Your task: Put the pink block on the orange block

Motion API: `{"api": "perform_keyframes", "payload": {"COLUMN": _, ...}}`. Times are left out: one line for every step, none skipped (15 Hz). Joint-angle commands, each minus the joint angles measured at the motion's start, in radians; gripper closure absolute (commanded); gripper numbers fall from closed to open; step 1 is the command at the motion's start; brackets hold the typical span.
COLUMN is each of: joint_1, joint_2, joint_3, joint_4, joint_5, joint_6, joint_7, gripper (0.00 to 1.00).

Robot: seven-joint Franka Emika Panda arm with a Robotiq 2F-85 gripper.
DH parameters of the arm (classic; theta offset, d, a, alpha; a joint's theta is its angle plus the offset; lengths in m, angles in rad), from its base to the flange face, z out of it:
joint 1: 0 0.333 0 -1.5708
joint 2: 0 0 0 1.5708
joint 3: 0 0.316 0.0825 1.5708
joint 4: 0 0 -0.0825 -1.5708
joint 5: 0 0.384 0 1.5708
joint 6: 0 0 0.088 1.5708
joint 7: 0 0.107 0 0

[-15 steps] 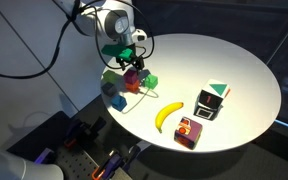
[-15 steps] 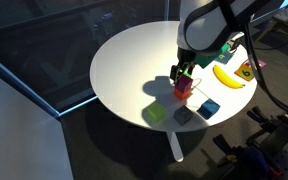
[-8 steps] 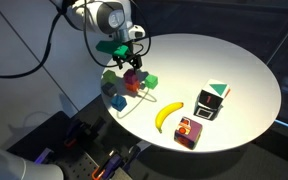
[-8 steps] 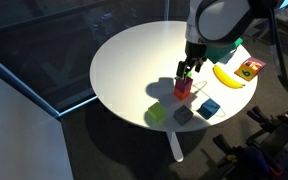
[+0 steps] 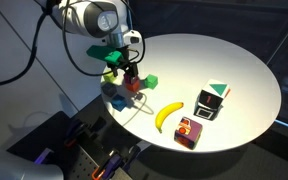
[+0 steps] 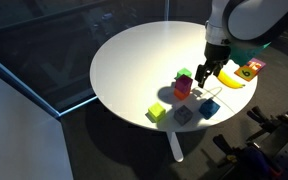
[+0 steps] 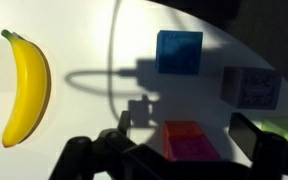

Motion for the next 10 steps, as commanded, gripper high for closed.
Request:
{"api": "perform_keyframes", "payload": {"joint_1": -0.023, "joint_2": -0.143, "joint_3": -0.01, "joint_4": -0.105, "joint_5": 0.003, "joint_6": -0.038, "joint_7": -0.043, "gripper": 0.0}}
{"api": "perform_keyframes", "payload": {"joint_1": -0.028, "joint_2": -0.173, "joint_3": -0.013, "joint_4": -0.124, "joint_5": 0.006, "joint_6": -0.051, "joint_7": -0.055, "gripper": 0.0}}
{"api": "perform_keyframes", "payload": {"joint_1": -0.033, "joint_2": -0.205, "joint_3": -0.018, "joint_4": -0.143, "joint_5": 0.007, "joint_6": -0.063, "joint_7": -0.063, "gripper": 0.0}}
{"api": "perform_keyframes", "payload": {"joint_1": -0.037, "joint_2": -0.239, "joint_3": -0.022, "joint_4": -0.162, "joint_5": 0.007, "joint_6": -0.072, "joint_7": -0.073, "gripper": 0.0}}
{"api": "perform_keyframes", "payload": {"joint_1": -0.041, "joint_2": -0.27, "joint_3": -0.027, "joint_4": -0.177, "joint_5": 0.003, "joint_6": -0.083, "joint_7": -0.08, "gripper": 0.0}}
{"api": "perform_keyframes", "payload": {"joint_1": -0.044, "joint_2": -0.301, "joint_3": -0.033, "joint_4": -0.191, "joint_5": 0.004, "joint_6": -0.093, "joint_7": -0.085, "gripper": 0.0}}
{"api": "perform_keyframes", "payload": {"joint_1": -0.048, "joint_2": -0.336, "joint_3": -0.038, "joint_4": -0.204, "joint_5": 0.004, "joint_6": -0.105, "joint_7": -0.09, "gripper": 0.0}}
{"api": "perform_keyframes", "payload": {"joint_1": -0.05, "joint_2": -0.365, "joint_3": -0.044, "joint_4": -0.214, "joint_5": 0.005, "joint_6": -0.114, "joint_7": -0.097, "gripper": 0.0}}
{"api": "perform_keyframes", "payload": {"joint_1": -0.05, "joint_2": -0.396, "joint_3": -0.049, "joint_4": -0.223, "joint_5": 0.009, "joint_6": -0.125, "joint_7": -0.104, "gripper": 0.0}}
{"api": "perform_keyframes", "payload": {"joint_1": -0.05, "joint_2": -0.426, "joint_3": -0.055, "joint_4": -0.231, "joint_5": 0.012, "joint_6": -0.135, "joint_7": -0.113, "gripper": 0.0}}
